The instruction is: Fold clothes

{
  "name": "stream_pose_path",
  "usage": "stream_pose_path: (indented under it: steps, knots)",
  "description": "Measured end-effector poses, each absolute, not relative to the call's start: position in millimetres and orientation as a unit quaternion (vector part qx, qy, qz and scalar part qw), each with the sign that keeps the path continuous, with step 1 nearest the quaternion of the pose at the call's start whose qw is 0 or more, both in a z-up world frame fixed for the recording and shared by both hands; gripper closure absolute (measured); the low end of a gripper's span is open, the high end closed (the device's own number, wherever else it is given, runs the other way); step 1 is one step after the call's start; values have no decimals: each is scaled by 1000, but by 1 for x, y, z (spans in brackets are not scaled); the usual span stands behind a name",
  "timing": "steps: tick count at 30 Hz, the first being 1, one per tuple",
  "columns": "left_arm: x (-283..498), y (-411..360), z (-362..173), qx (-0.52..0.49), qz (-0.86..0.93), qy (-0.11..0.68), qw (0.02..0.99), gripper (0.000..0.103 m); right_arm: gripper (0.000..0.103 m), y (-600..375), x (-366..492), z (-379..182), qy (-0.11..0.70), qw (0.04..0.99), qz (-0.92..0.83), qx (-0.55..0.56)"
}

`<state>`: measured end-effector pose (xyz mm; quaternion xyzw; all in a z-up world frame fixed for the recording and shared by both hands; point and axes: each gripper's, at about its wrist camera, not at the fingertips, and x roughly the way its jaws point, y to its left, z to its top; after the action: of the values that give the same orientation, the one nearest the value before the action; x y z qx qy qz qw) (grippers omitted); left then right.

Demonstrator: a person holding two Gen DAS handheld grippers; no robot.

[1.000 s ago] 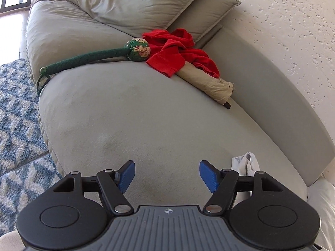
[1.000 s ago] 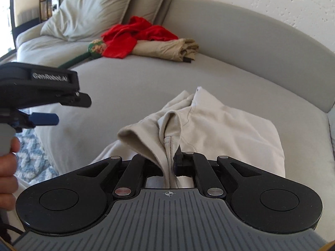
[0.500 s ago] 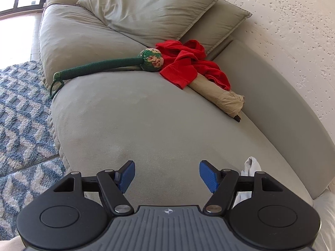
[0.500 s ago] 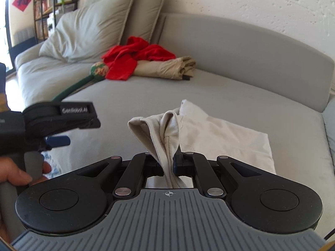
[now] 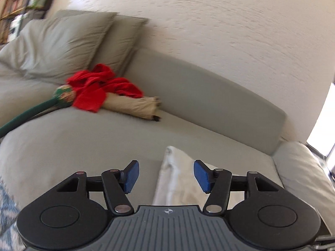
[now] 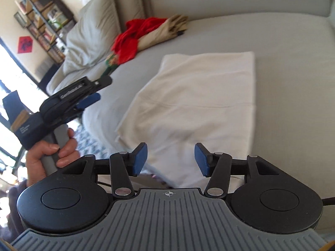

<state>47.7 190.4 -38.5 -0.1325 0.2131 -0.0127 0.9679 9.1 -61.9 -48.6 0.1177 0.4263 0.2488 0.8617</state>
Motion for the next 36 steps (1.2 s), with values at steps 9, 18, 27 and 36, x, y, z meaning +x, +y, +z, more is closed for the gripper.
stream_pose_path:
  steps: [9,18,27,36]
  knots:
    - [85,135,-58,-55,26,287,956,61,64,-88,4,-61,339,920,187,68]
    - [91,130,-75,29,101,341,934,51,65,-40,35,-88,377,907,184,-38]
    - [63,167,-53,-114,76,294,946,58,62,-94,-7,-75,436,875,208,15]
    - [107,138,-32,-84,-3,311,947,58,55,-139,44,-59,358,904,169,159]
